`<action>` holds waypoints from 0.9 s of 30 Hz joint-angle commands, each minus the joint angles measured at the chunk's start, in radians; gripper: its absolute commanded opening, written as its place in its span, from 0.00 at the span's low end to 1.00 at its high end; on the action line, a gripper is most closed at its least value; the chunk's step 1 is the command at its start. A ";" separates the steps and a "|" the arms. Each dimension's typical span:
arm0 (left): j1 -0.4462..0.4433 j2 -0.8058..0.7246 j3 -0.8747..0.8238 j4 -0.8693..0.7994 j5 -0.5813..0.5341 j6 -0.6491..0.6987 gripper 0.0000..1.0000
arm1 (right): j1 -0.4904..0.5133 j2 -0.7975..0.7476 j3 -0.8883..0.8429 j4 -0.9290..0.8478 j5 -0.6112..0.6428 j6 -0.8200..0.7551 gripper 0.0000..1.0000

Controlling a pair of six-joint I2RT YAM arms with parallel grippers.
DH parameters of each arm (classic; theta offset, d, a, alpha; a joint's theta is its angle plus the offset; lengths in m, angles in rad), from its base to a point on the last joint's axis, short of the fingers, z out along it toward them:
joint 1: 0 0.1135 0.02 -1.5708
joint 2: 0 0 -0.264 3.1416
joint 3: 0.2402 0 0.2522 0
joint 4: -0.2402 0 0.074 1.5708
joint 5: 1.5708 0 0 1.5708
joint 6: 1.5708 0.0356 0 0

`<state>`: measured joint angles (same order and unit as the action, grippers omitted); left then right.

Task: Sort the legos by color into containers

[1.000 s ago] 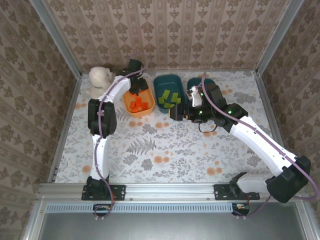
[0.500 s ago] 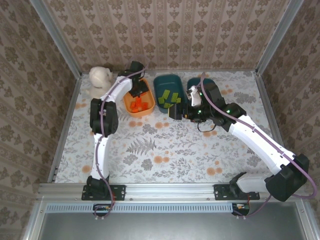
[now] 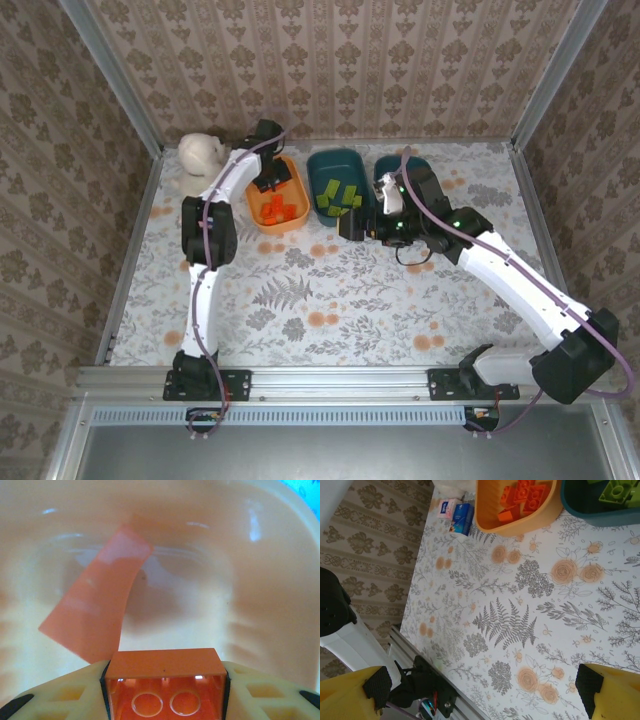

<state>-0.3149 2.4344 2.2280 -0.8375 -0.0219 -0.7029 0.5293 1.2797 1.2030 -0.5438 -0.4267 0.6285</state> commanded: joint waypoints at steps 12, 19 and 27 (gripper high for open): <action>-0.012 0.084 0.107 -0.029 0.022 0.017 0.58 | 0.006 -0.069 -0.032 -0.057 0.023 0.004 0.98; -0.017 0.056 0.102 -0.055 -0.001 0.029 0.67 | 0.006 -0.075 -0.037 -0.044 0.022 0.010 0.98; -0.021 -0.042 0.102 -0.031 -0.026 0.033 0.69 | 0.006 -0.074 -0.026 -0.042 0.032 -0.001 0.98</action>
<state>-0.3279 2.4916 2.3062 -0.8539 -0.0242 -0.6876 0.5293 1.2274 1.1793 -0.5751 -0.4206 0.6285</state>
